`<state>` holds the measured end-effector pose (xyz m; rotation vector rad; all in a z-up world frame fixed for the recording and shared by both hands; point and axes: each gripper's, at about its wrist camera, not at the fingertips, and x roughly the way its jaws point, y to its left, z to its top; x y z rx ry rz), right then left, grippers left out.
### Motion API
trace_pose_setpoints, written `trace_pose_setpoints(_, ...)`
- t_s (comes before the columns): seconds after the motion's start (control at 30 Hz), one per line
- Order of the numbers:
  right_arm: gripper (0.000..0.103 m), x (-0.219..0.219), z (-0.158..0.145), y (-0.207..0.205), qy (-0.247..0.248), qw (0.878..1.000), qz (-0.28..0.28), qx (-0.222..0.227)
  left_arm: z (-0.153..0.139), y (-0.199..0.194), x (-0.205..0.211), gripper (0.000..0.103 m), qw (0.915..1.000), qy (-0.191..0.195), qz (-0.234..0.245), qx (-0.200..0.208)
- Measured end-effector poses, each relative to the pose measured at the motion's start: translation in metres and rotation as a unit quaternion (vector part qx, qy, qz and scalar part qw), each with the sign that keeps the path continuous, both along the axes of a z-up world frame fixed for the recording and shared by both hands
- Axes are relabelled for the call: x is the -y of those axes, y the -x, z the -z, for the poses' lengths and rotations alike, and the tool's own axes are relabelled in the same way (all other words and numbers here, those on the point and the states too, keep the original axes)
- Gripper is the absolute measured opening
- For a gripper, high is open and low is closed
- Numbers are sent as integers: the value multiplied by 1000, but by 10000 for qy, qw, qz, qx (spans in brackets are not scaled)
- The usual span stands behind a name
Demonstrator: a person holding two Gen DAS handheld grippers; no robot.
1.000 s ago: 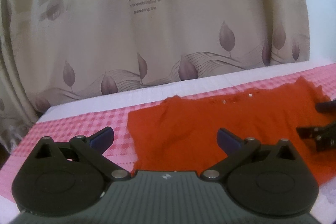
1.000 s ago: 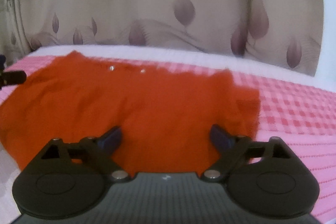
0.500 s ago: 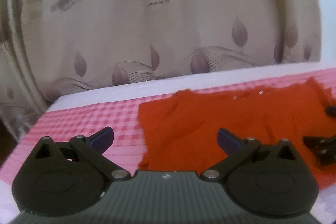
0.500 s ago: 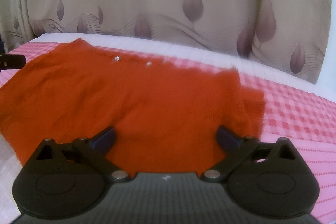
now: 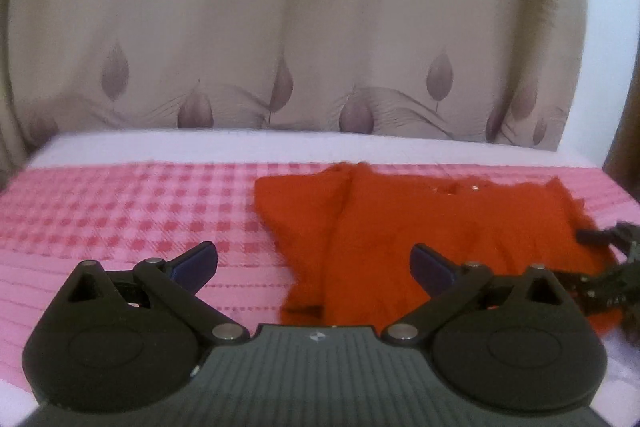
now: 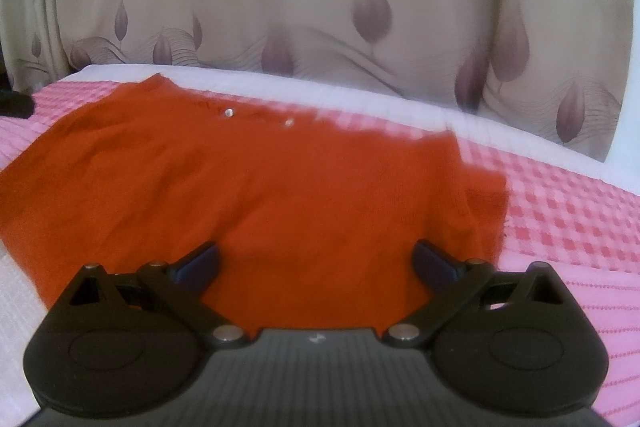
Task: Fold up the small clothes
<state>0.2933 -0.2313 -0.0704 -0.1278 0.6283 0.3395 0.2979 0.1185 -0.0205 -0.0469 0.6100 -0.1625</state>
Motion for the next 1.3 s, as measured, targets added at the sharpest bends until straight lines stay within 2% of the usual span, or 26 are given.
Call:
trace_pose_setpoints(0.1,103,0,0,2,-45,10000,-26,16,7,-22,-13,92,9983,503,179,-249)
trace_pose_setpoints(0.17,103,2,0,1,-89,10000,-33,8,16,-38,-13,87,9970,567,150,-498)
trace_pose_setpoints(0.2,103,2,0,1,-83,10000,-34,11,22,-47,-14,76,9957,646,98,-662)
trace_pose_setpoints(0.23,103,1,0,2,-71,10000,-37,18,27,-54,-15,70,9939,744,85,-813)
trace_pose_setpoints(0.27,103,1,0,2,-55,10000,-39,31,34,-60,-17,70,9921,813,97,-955)
trace_pose_setpoints(0.37,103,0,-1,4,-30,10000,-50,57,39,-65,-19,69,9921,874,242,-867)
trace_pose_setpoints(0.4,103,0,0,4,-32,10000,-53,56,39,-65,-17,65,9927,798,328,-845)
trace_pose_setpoints(0.43,103,0,0,4,-42,10000,-55,55,40,-68,-14,46,9932,727,458,-790)
trace_pose_setpoints(0.53,103,2,-1,4,-99,9999,-86,50,43,-72,-3,26,9937,583,622,-723)
trace_pose_setpoints(0.6,103,4,-2,5,-195,9997,-118,72,41,-73,5,24,9952,441,588,-639)
trace_pose_setpoints(0.73,103,19,-7,12,-755,9966,-153,276,35,-72,4,20,9943,759,275,-697)
trace_pose_setpoints(0.87,103,41,-9,15,-1478,9884,57,343,17,-65,13,20,9951,748,110,-629)
trace_pose_setpoints(0.97,103,49,-8,13,-1826,9828,93,240,-6,-63,31,19,9959,674,47,-603)
trace_pose_setpoints(1.17,103,53,-7,13,-2045,9785,33,265,-45,-61,85,18,9955,638,137,-681)
trace_pose_setpoints(1.3,103,56,-7,16,-2183,9754,8,306,-57,-65,126,18,9936,701,268,-849)
